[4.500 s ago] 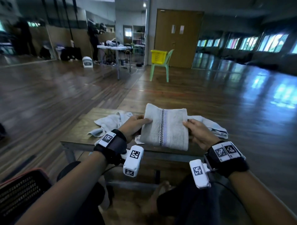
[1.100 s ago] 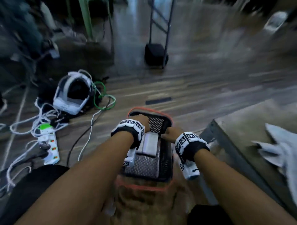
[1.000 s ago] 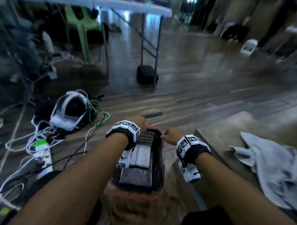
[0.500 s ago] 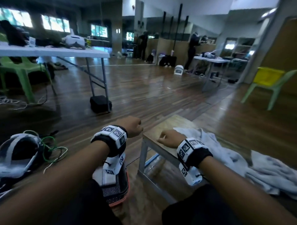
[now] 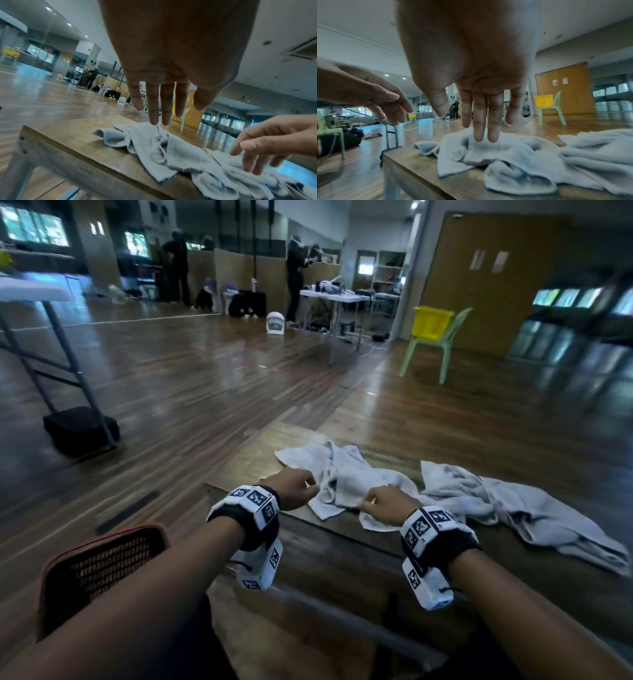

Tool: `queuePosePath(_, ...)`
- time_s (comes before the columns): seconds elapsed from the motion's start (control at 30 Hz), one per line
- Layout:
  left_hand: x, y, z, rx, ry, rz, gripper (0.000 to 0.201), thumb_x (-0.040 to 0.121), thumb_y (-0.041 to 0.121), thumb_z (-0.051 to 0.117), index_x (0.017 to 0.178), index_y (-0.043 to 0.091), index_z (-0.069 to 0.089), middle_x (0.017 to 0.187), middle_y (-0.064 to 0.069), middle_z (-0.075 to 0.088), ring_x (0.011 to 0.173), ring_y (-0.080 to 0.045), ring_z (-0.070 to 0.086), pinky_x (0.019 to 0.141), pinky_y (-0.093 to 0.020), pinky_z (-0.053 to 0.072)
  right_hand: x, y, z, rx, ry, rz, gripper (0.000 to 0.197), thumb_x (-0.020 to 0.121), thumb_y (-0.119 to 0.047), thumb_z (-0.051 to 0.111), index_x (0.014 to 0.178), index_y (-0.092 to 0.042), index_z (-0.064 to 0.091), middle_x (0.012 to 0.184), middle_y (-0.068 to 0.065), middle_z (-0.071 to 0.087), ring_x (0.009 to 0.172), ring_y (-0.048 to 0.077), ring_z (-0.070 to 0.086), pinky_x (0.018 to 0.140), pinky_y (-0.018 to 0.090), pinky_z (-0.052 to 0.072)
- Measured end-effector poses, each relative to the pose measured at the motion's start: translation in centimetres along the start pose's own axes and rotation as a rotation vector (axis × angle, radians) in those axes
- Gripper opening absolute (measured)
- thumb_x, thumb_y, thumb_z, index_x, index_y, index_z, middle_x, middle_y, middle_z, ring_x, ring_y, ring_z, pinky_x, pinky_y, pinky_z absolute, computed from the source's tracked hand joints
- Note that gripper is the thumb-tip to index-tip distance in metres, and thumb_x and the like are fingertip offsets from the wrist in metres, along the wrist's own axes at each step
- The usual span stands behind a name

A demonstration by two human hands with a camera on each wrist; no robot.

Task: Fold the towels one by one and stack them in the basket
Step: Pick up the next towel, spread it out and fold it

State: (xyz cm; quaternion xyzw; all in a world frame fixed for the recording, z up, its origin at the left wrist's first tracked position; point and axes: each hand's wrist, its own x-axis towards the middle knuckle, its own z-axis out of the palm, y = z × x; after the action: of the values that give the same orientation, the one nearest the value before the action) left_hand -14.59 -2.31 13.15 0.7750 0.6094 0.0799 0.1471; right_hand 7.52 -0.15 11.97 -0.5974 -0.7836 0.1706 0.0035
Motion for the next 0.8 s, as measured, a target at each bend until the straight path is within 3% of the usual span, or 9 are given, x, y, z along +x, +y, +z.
queuePosePath(0.1, 2.4, 0.9, 2.9, 0.016, -0.045, 0.039, 0.034, 0.095, 0.039, 0.042, 0.109, 0.015, 0.062, 0.111, -0.007, 0.066, 0.103, -0.026, 0.058, 0.085, -0.037, 0.048, 0.2, 3.4, 1.7, -0.04, 0.0, 0.082, 0.043, 0.091, -0.044, 0.045, 0.098, -0.008, 0.068, 0.101, 0.013, 0.069, 0.091, 0.029, 0.063, 0.079, 0.036, 0.049)
queuePosePath(0.2, 4.7, 1.2, 5.8, 0.024, -0.068, 0.086, 0.033, 0.094, 0.038, 0.043, 0.109, 0.015, 0.062, 0.115, -0.004, 0.064, 0.104, -0.024, 0.057, 0.087, -0.04, 0.047, 0.9, 5.7, 3.5, -0.118, 0.044, 0.134, 0.035, 0.091, -0.043, 0.044, 0.11, -0.021, 0.062, 0.111, 0.003, 0.067, 0.101, 0.024, 0.061, 0.077, 0.032, 0.042)
queuePosePath(0.33, 7.3, 1.1, 9.1, 0.044, -0.048, 0.101, 0.033, 0.094, 0.036, 0.046, 0.122, 0.022, 0.055, 0.13, -0.001, 0.055, 0.119, -0.022, 0.05, 0.097, -0.038, 0.039, 3.1, 7.2, 5.5, -0.229, 0.207, 0.093, 0.035, 0.089, -0.037, 0.048, 0.12, -0.021, 0.057, 0.122, 0.002, 0.061, 0.114, 0.024, 0.054, 0.093, 0.038, 0.04)
queuePosePath(0.4, 8.5, 1.1, 10.4, 0.038, -0.008, 0.12, 0.034, 0.093, 0.032, 0.048, 0.125, 0.023, 0.053, 0.132, 0.001, 0.053, 0.123, -0.022, 0.047, 0.1, -0.038, 0.033, 4.3, 7.6, 6.4, -0.279, 0.287, 0.047, 0.038, 0.089, -0.034, 0.051, 0.124, -0.02, 0.054, 0.125, 0.003, 0.058, 0.117, 0.025, 0.051, 0.094, 0.041, 0.038)
queuePosePath(0.6, 11.7, 2.2, 13.7, -0.041, 0.138, 0.2, 0.035, 0.087, 0.024, 0.054, 0.123, 0.021, 0.054, 0.128, 0.002, 0.056, 0.121, -0.021, 0.048, 0.097, -0.036, 0.029, 7.0, 8.6, 7.8, -0.324, 0.383, -0.01, 0.027, 0.083, -0.024, 0.061, 0.109, -0.015, 0.062, 0.108, 0.008, 0.064, 0.103, 0.031, 0.058, 0.089, 0.043, 0.038)
queuePosePath(0.8, 13.7, 3.8, 14.5, -0.004, 0.175, 0.192, 0.037, 0.083, 0.028, 0.058, 0.119, 0.022, 0.055, 0.121, -0.001, 0.057, 0.119, -0.023, 0.047, 0.098, -0.037, 0.026, 7.4, 9.8, 6.9, -0.279, 0.463, -0.042, 0.016, 0.084, -0.022, 0.055, 0.093, -0.017, 0.066, 0.095, 0.005, 0.07, 0.093, 0.027, 0.061, 0.086, 0.04, 0.033)
